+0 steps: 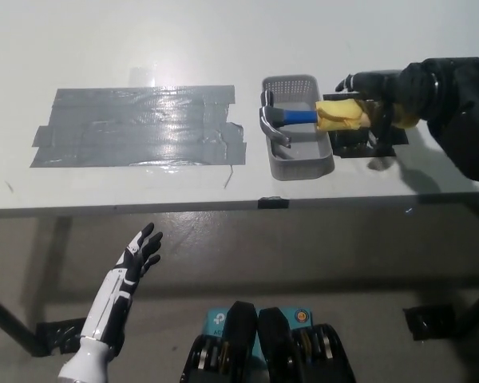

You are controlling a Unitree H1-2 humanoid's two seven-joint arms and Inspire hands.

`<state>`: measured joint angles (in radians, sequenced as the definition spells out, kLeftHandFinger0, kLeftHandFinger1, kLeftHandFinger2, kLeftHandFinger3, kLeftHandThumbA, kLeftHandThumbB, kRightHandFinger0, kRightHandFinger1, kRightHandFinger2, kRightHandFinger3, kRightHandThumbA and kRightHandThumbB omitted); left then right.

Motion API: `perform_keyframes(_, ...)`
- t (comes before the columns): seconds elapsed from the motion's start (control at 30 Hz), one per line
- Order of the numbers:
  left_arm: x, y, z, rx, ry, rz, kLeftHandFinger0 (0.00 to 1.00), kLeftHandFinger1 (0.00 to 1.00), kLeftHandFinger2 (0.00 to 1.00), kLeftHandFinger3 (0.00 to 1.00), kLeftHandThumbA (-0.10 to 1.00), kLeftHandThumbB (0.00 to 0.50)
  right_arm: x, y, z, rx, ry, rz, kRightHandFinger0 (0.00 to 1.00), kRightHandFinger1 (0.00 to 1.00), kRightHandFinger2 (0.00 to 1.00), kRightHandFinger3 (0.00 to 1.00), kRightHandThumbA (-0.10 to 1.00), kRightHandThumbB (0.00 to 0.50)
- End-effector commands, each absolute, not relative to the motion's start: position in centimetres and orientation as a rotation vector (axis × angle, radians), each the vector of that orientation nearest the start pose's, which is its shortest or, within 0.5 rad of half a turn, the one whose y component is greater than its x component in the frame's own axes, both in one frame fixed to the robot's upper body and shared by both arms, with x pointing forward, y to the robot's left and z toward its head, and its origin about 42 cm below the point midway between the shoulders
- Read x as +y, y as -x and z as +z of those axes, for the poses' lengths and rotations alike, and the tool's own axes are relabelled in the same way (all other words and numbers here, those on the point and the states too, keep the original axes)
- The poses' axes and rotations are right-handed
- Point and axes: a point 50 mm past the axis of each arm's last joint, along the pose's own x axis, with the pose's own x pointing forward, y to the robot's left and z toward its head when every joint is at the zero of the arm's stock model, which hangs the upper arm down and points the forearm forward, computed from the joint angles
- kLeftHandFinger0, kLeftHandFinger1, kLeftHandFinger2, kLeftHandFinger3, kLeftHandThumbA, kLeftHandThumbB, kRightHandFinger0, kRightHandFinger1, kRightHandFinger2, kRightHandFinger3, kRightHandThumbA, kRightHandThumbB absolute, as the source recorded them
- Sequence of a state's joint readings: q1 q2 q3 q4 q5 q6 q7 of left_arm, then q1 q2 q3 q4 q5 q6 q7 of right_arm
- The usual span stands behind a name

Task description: The robot picks the hammer placed on top of the gray container with right hand and places it on the grey area of the desk

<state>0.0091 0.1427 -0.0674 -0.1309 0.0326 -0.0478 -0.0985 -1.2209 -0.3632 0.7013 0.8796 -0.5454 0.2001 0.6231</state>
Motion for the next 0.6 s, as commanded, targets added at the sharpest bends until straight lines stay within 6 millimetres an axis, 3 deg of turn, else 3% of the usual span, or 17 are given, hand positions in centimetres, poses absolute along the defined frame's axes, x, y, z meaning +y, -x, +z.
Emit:
perform_keyframes(0.0,22.7,-28.1,14.3,-0.203,-0.195,-0.195,1.0,1.0,1.0,1.0,1.0,0.021,-16.7,-57.9,38.0,0.184,1.532,0.548,1.0,1.0,1.0,1.0,1.0,0.409)
perform_keyframes(0.57,22.7,-28.1,14.5,-0.208,-0.201,-0.2,1.0,1.0,1.0,1.0,1.0,0.009,-15.9,-58.2,36.6,0.229,1.509,0.548,1.0,1.0,1.0,1.0,1.0,0.392)
